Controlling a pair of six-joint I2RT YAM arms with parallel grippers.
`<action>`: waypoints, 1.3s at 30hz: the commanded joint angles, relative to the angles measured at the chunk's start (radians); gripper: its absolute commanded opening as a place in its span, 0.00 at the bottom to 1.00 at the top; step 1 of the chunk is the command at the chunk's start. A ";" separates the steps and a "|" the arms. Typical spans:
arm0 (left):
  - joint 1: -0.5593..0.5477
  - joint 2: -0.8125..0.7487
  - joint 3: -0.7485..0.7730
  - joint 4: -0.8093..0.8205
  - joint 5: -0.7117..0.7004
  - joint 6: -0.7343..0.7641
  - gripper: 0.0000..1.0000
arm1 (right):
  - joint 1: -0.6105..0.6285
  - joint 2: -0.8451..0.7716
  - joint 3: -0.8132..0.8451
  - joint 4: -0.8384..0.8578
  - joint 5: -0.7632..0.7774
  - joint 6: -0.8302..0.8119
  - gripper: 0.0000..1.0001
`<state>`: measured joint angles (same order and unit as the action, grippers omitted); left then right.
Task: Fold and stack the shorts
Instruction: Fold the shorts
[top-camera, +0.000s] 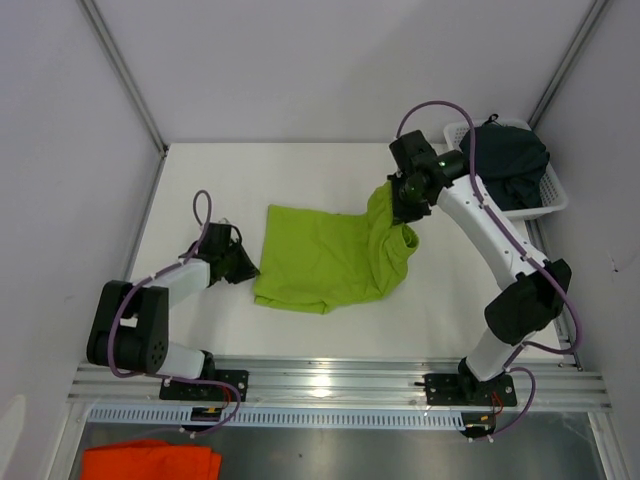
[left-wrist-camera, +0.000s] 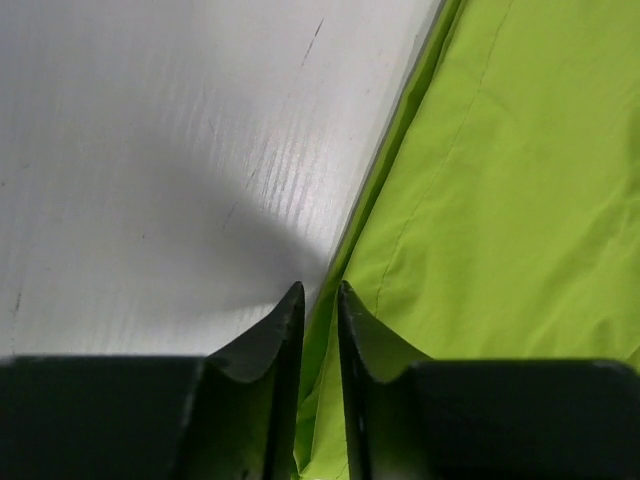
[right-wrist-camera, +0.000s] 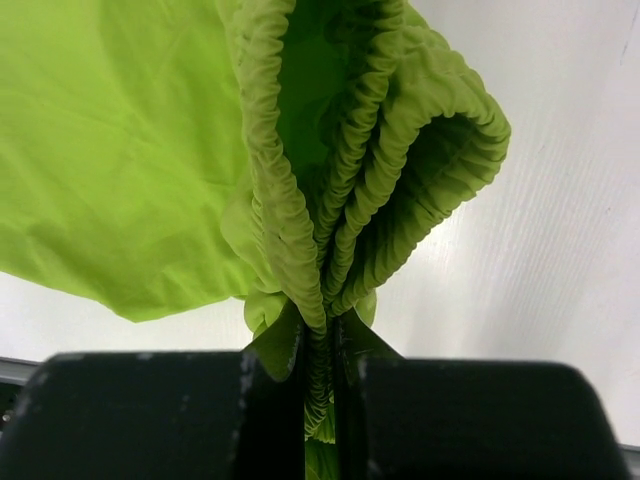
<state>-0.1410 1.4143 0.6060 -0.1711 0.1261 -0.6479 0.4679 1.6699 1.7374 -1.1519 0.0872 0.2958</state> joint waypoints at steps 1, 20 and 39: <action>0.007 -0.017 -0.038 0.062 0.012 0.013 0.21 | 0.069 0.052 0.108 -0.074 0.089 0.064 0.00; -0.189 -0.089 -0.186 0.239 0.034 -0.101 0.04 | 0.300 0.315 0.431 -0.275 0.250 0.269 0.00; -0.189 -0.120 -0.210 0.183 -0.014 -0.064 0.02 | 0.448 0.461 0.416 -0.095 0.095 0.333 0.00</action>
<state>-0.3214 1.2976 0.4206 0.0273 0.1329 -0.7319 0.9024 2.1418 2.1777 -1.3132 0.2428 0.5957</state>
